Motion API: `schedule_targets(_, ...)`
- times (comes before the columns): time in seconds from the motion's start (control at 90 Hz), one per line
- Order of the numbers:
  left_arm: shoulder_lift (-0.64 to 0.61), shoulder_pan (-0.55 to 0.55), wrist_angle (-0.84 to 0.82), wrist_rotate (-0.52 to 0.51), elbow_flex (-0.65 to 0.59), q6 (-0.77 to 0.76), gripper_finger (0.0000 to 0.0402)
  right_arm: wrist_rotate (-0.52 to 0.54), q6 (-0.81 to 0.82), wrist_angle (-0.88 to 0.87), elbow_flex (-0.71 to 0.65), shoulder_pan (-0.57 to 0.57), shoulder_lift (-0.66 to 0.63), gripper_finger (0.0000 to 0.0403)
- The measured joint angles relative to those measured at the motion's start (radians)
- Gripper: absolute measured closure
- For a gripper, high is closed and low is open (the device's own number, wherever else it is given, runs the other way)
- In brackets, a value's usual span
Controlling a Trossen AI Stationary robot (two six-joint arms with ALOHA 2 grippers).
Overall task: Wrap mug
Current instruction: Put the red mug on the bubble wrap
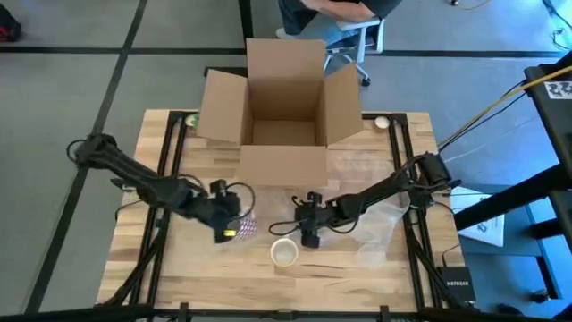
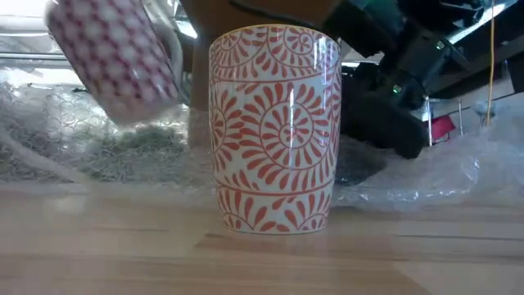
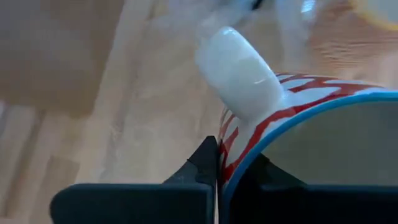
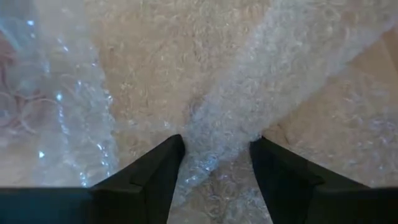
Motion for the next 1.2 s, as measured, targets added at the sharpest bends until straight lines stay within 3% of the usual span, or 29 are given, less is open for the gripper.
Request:
schedule_targets(0.2, 0.13, 0.113, 0.117, -0.02, -0.012, 0.125, 0.04, -0.018, -0.055, -0.188, 0.123, 0.001, 0.006, 0.0217)
schedule_targets(0.389, 0.223, 0.177, 0.255, 0.154, -0.008, 0.243, 0.04, -0.029, -0.01, -0.347, 0.215, 0.02, 0.005, 0.0217)
schedule_targets(0.589, 0.25, 0.181, 0.27, 0.228, 0.004, 0.297, 0.0397, 0.0, 0.087, -0.369, 0.216, 0.072, 0.005, 0.0217)
schedule_targets(0.778, 0.228, 0.177, 0.189, 0.318, 0.044, 0.301, 0.0362, 0.05, 0.121, -0.363, 0.217, 0.086, 0.003, 0.0217)
schedule_targets(1.2, 0.194, 0.18, 0.179, 0.319, 0.049, 0.319, 0.0279, 0.05, 0.132, -0.393, 0.221, 0.085, -0.032, 0.0217)
